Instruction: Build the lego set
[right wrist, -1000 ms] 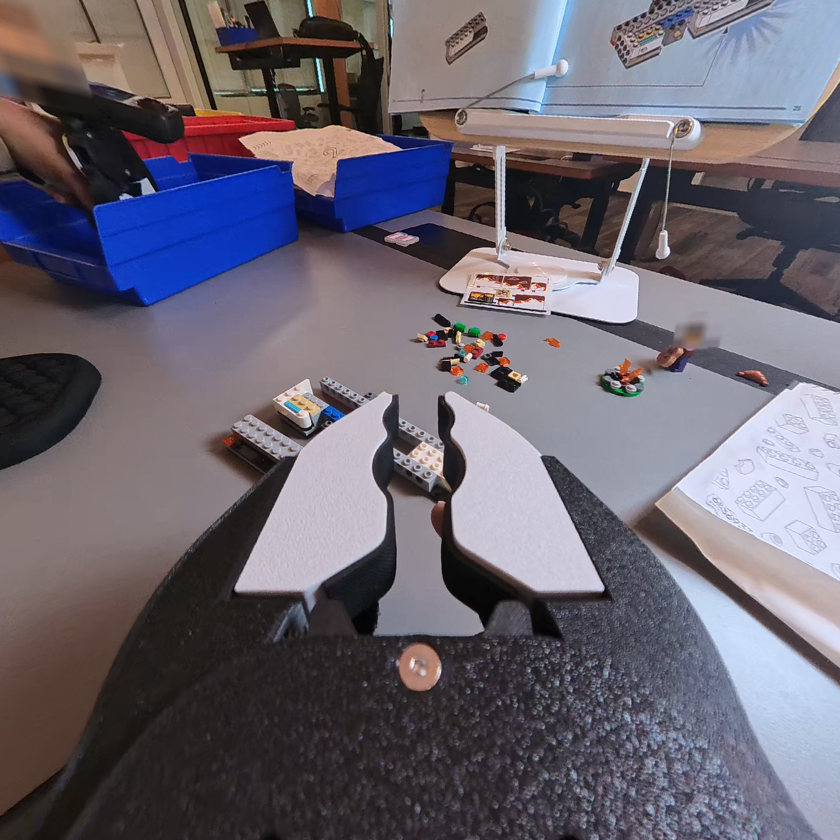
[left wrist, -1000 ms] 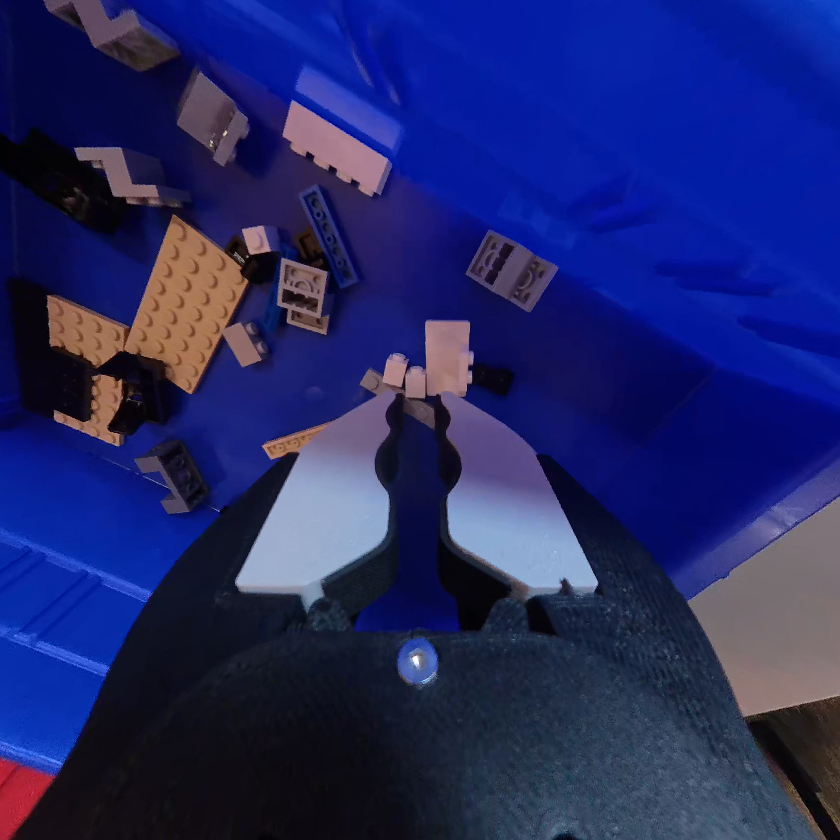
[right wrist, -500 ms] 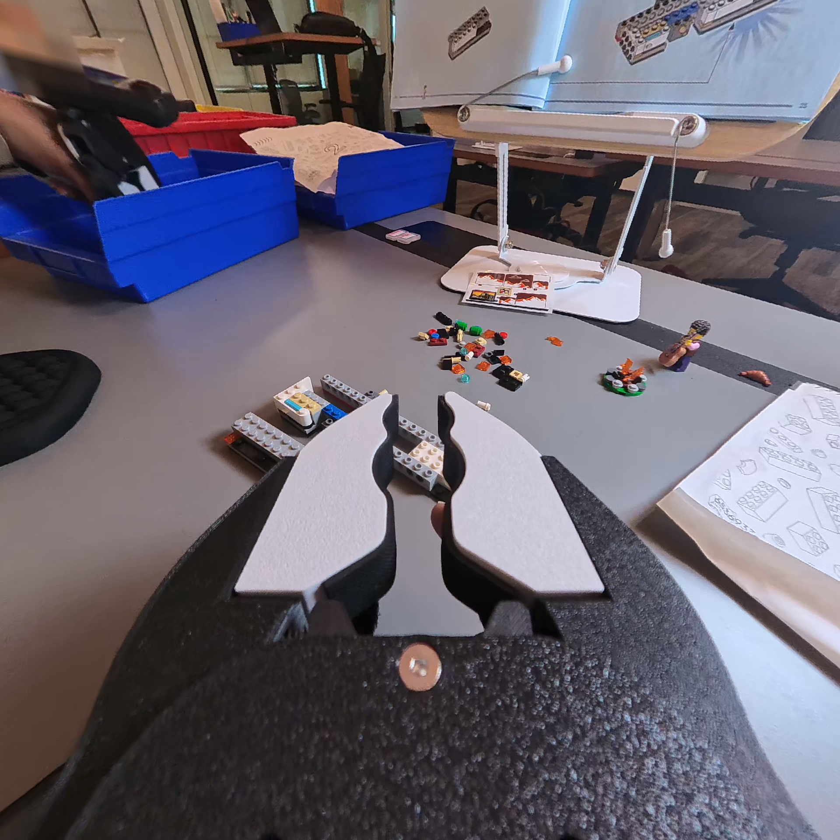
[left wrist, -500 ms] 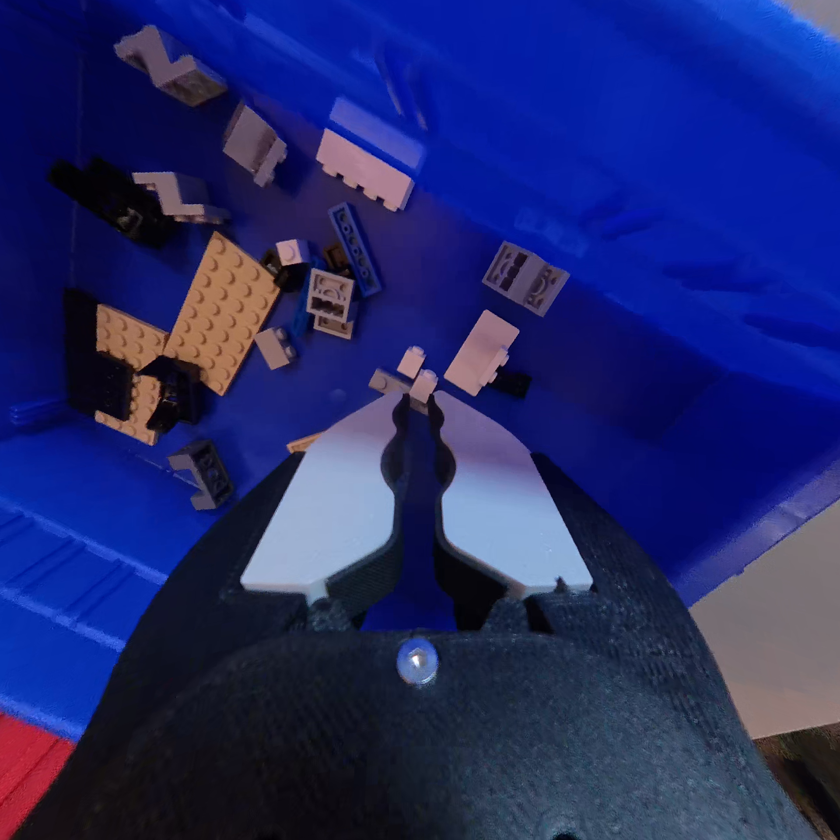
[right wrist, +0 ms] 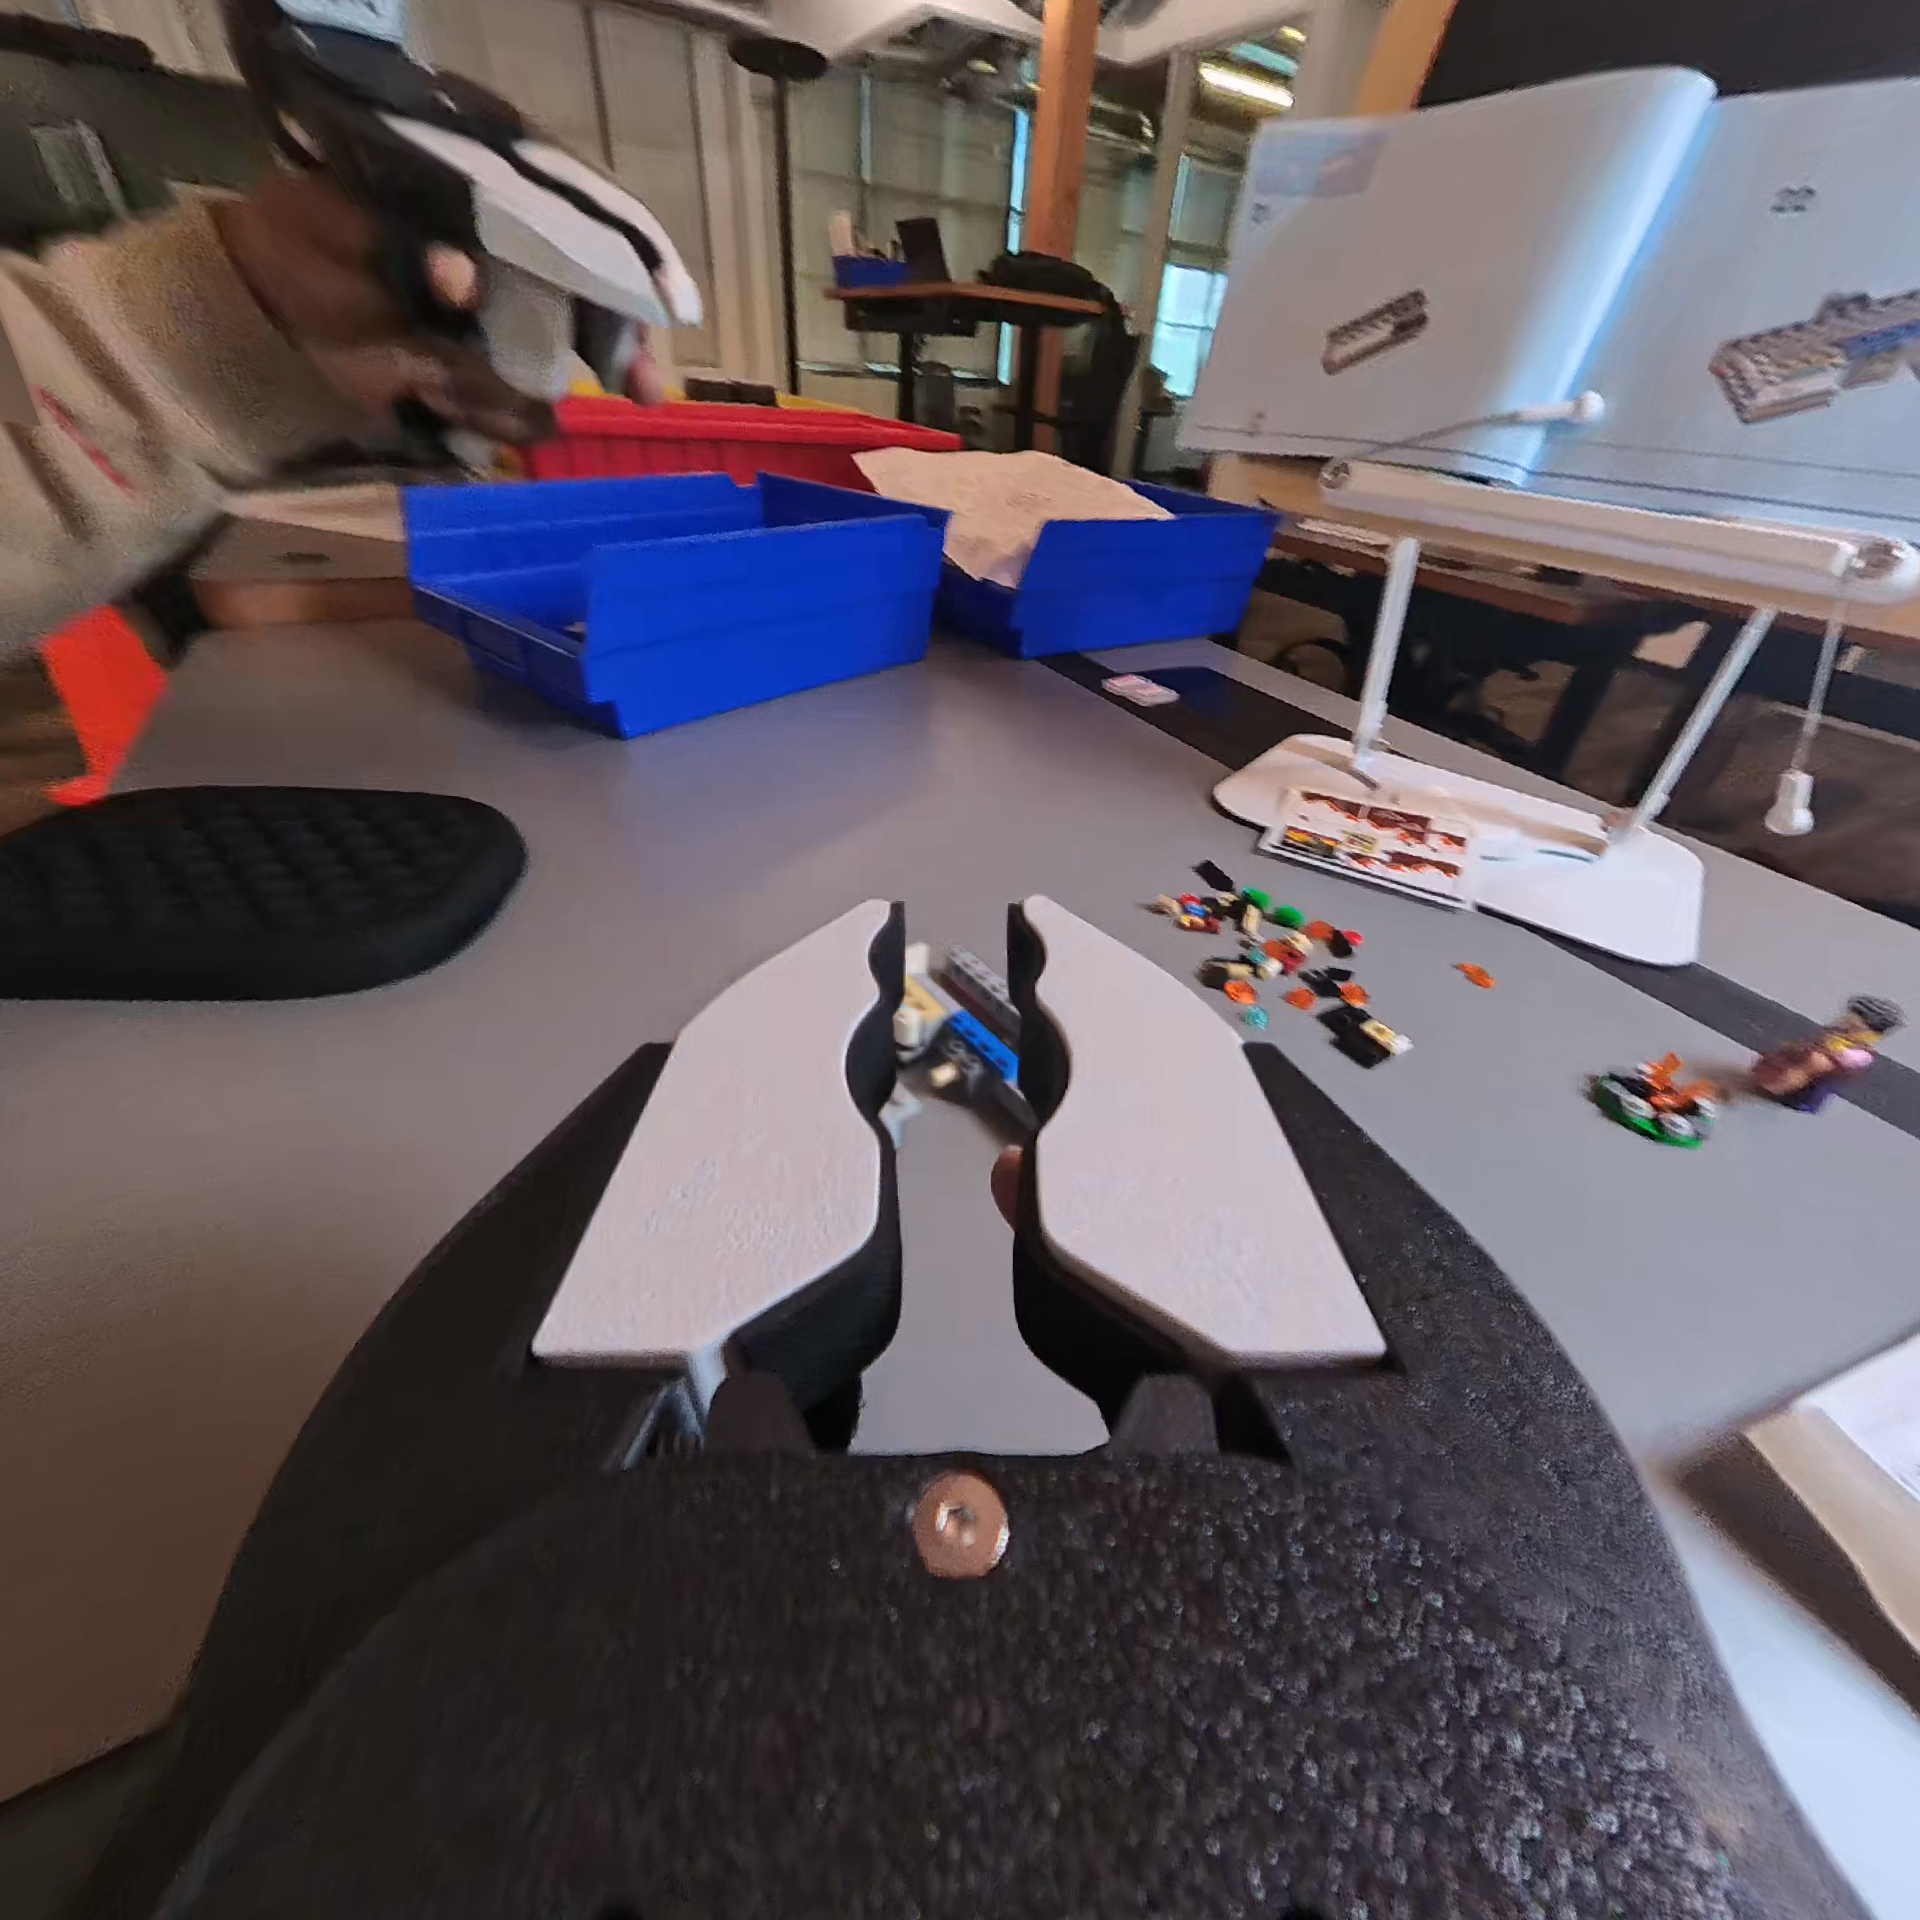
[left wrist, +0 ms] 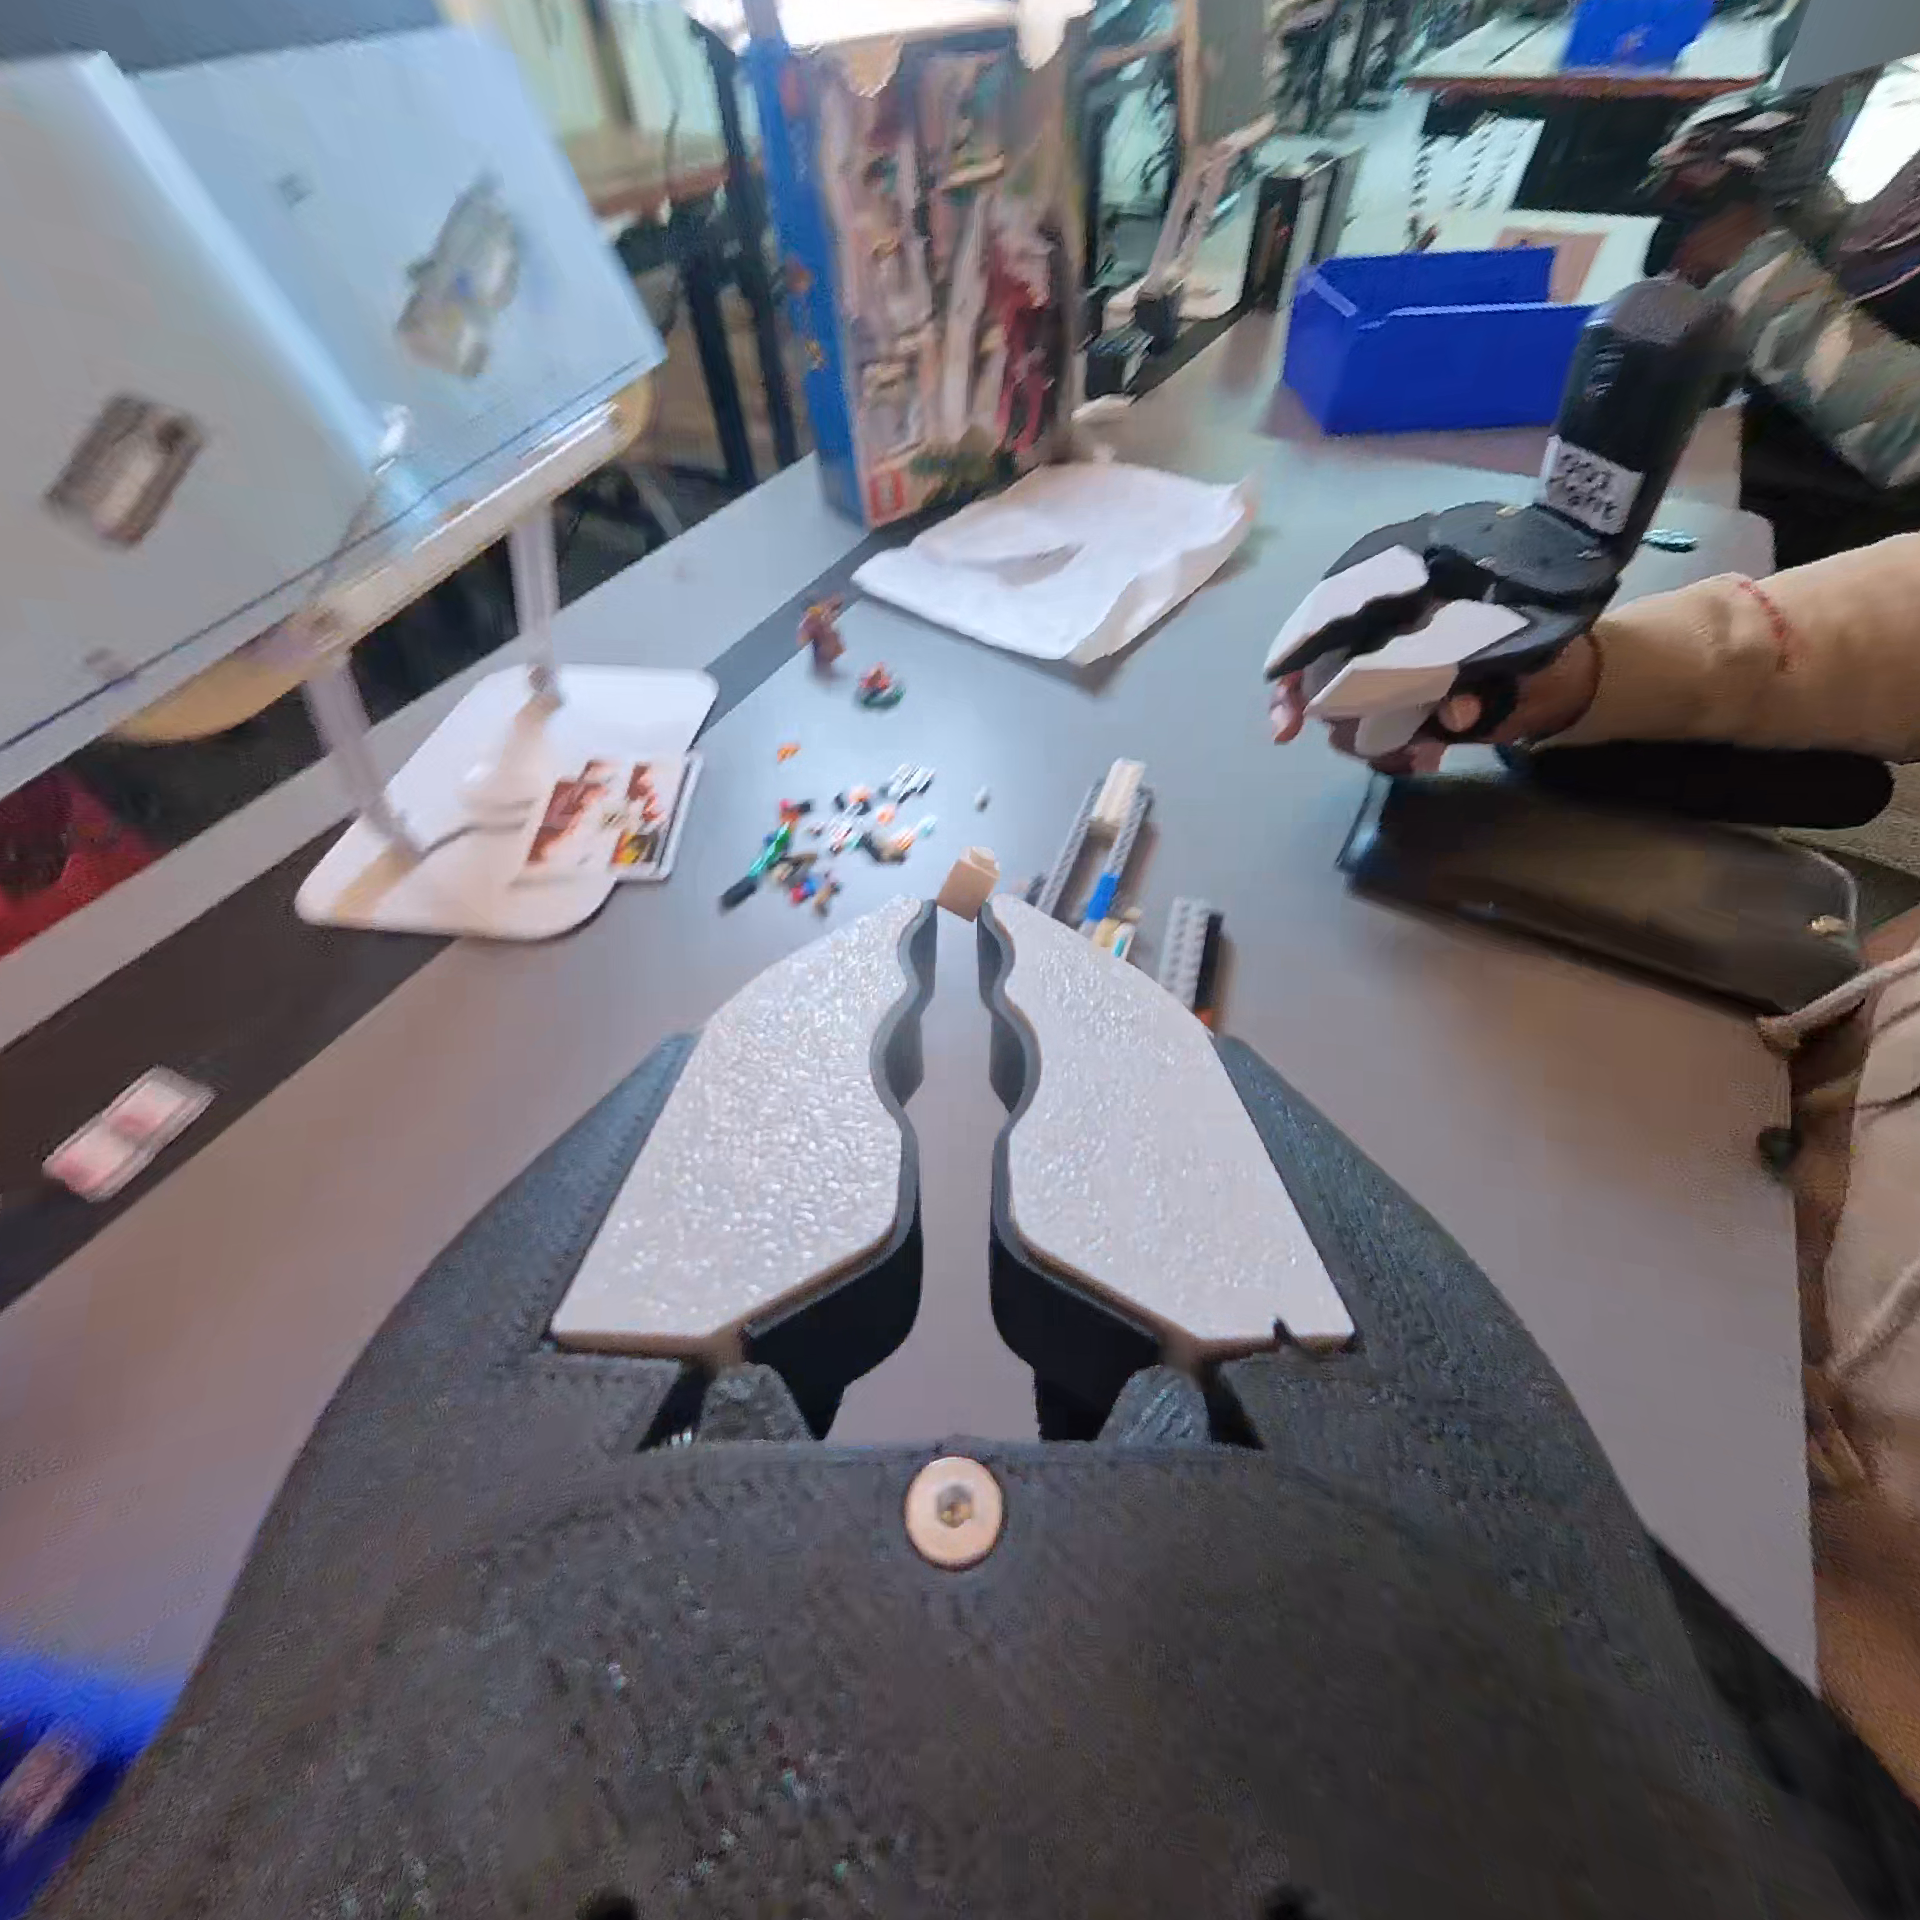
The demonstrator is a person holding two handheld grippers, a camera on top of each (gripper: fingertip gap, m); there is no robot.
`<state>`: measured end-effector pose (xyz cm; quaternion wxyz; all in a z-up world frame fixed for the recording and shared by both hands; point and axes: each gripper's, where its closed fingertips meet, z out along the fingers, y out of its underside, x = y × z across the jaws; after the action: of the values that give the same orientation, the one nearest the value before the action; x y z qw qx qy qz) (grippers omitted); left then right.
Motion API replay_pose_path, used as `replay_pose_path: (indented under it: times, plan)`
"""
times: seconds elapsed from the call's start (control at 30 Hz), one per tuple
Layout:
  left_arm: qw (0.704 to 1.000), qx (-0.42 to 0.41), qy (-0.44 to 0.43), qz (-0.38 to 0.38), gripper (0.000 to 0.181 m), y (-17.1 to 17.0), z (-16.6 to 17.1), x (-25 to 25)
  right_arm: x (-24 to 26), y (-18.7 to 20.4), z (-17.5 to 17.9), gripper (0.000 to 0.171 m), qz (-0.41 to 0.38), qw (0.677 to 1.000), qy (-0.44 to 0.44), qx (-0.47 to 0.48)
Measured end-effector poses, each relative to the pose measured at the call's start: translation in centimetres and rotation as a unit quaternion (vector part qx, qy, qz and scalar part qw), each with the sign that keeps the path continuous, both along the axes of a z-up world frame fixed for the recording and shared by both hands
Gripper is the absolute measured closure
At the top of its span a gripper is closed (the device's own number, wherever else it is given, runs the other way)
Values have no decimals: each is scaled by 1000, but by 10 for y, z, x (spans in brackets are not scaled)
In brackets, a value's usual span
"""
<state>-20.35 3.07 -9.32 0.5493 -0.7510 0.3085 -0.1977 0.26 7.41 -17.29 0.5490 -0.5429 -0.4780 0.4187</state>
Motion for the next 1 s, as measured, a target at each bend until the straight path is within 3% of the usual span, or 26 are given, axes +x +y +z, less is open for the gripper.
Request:
replay_pose_path:
  times: [0.17,0.3,0.4,0.53,0.9,1.0]
  plan:
    - [995,16,-45,-86,174,12,-51,130,-1,-24,26,149,60,995,65,-50]
    - [989,-25,-47,-141,174,21,-89,190,0,-25,13,149,63,998,7,3]
    - [985,-48,-64,-152,174,20,-103,204,-2,-34,-8,149,109,992,-62,12]
    - [981,-68,-64,-167,174,12,-122,209,-3,-31,-20,149,108,988,-97,44]
    - [976,-85,-87,-182,173,6,-125,207,-7,-40,-37,163,148,978,-138,43]
    - [983,-59,-79,-152,155,15,-121,195,-2,-20,-45,163,117,976,-176,42]
